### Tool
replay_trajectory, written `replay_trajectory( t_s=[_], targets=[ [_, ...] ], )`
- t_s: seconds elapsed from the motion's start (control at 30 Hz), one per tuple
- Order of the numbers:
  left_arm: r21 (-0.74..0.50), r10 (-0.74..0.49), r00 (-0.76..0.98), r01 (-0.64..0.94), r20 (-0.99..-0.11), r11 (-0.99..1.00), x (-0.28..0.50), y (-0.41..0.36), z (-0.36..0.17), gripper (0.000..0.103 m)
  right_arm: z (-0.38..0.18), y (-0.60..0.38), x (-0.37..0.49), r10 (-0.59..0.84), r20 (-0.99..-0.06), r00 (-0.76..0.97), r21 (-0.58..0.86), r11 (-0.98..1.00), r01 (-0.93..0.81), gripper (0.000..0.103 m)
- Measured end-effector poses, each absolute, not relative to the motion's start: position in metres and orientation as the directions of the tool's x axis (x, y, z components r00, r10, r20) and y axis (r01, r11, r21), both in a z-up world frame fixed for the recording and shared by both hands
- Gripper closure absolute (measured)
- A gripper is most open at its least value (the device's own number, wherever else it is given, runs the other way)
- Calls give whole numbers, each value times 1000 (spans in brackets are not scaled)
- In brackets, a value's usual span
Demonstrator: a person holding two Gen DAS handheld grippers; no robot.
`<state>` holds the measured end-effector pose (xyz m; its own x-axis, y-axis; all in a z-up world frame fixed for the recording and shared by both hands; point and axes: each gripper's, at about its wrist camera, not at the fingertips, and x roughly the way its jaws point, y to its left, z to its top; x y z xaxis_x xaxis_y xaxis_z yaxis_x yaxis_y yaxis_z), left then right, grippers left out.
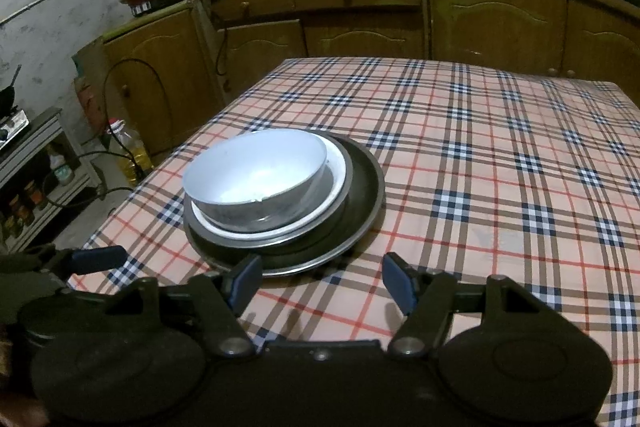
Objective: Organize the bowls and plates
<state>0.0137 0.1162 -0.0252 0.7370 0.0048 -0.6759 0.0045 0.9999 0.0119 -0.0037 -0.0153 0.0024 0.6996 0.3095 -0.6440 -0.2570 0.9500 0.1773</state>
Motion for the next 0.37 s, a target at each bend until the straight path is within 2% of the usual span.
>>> replay_trajectory(
  t_s=[0.37],
  targets=[
    [14, 1, 751, 12, -660, 1000, 14, 109, -25, 0, 1, -17, -2, 311, -642, 701, 182, 950, -254, 24]
  ],
)
